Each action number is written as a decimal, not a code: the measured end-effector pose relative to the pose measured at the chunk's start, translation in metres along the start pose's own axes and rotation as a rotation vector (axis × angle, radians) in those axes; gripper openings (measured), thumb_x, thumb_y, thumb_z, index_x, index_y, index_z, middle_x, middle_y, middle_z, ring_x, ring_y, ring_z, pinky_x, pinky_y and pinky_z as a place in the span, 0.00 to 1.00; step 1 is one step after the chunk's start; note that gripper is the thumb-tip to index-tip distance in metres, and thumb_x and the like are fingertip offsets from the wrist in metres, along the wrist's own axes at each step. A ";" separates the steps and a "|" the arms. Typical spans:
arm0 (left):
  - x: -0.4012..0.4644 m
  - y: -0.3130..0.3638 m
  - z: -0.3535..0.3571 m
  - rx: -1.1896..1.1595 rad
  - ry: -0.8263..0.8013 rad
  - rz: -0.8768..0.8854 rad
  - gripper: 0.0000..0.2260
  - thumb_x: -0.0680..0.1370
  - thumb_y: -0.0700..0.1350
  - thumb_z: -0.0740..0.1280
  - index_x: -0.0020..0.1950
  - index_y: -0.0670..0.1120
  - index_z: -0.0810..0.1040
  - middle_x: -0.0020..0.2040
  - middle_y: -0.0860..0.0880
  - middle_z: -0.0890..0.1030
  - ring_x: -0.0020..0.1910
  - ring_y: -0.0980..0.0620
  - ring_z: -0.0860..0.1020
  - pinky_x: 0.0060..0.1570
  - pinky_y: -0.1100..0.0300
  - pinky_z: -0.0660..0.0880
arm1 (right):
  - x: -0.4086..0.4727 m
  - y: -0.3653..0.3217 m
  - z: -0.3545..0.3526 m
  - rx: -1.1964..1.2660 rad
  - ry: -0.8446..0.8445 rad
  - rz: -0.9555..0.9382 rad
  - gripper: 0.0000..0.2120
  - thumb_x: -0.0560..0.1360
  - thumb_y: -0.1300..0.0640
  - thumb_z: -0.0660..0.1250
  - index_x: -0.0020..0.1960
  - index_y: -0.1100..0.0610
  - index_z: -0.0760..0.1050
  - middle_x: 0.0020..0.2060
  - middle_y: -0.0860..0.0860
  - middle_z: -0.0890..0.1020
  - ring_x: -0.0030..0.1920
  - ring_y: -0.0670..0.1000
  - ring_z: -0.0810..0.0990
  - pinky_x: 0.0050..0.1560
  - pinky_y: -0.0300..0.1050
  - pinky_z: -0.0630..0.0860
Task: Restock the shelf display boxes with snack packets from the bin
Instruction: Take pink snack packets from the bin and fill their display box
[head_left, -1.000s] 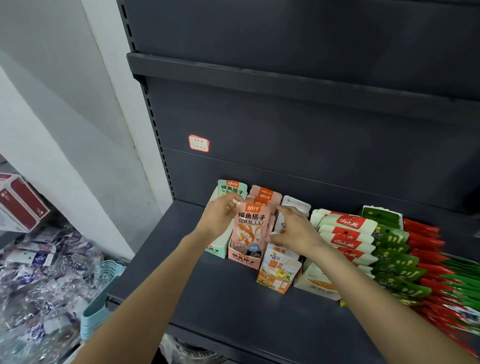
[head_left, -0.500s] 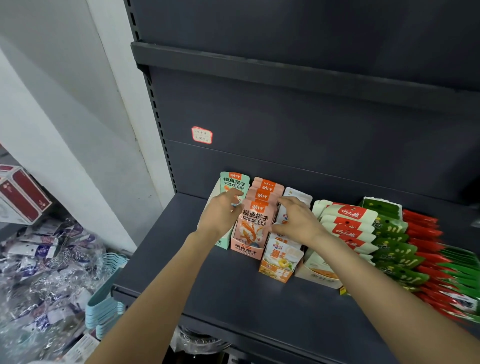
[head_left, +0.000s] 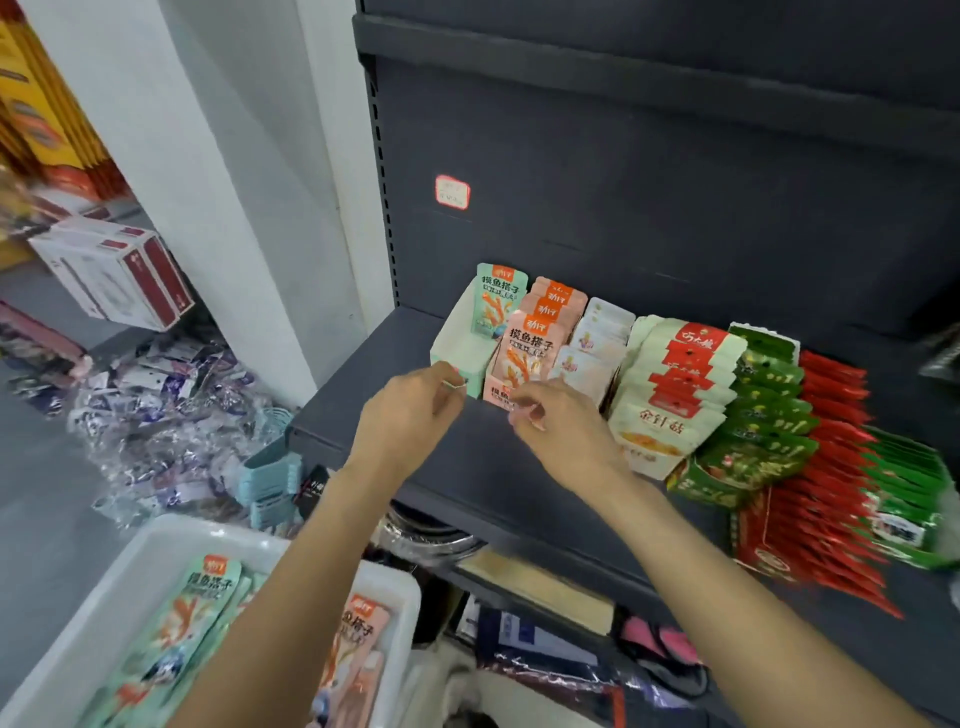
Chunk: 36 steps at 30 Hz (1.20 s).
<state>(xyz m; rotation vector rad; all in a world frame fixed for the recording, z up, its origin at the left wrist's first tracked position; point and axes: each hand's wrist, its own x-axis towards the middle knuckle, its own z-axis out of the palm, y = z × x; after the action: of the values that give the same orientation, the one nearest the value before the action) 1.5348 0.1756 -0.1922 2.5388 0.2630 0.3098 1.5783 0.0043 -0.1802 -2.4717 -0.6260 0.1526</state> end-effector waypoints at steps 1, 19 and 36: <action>-0.015 -0.008 -0.002 -0.013 0.010 -0.026 0.08 0.78 0.50 0.61 0.55 0.51 0.76 0.47 0.51 0.82 0.44 0.49 0.78 0.43 0.54 0.75 | -0.010 -0.003 0.010 0.017 -0.019 -0.015 0.13 0.78 0.55 0.63 0.61 0.54 0.76 0.57 0.51 0.78 0.56 0.52 0.77 0.57 0.51 0.74; -0.201 -0.234 -0.001 0.016 -0.324 -0.333 0.17 0.78 0.45 0.64 0.66 0.43 0.73 0.64 0.44 0.75 0.61 0.46 0.74 0.59 0.57 0.68 | -0.129 -0.088 0.260 0.286 -0.331 0.320 0.20 0.78 0.57 0.63 0.69 0.56 0.67 0.65 0.55 0.73 0.66 0.53 0.70 0.65 0.45 0.66; -0.221 -0.298 0.039 -0.097 -0.557 -0.150 0.12 0.79 0.44 0.63 0.61 0.44 0.77 0.58 0.44 0.78 0.59 0.44 0.73 0.61 0.52 0.70 | -0.170 -0.108 0.372 0.218 -0.339 0.514 0.33 0.79 0.54 0.61 0.77 0.49 0.47 0.77 0.51 0.49 0.77 0.52 0.45 0.76 0.49 0.47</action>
<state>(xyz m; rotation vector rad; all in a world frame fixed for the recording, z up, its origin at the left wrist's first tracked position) 1.2989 0.3451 -0.4259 2.3779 0.2107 -0.4287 1.2945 0.1923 -0.4314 -2.3556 -0.0799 0.8064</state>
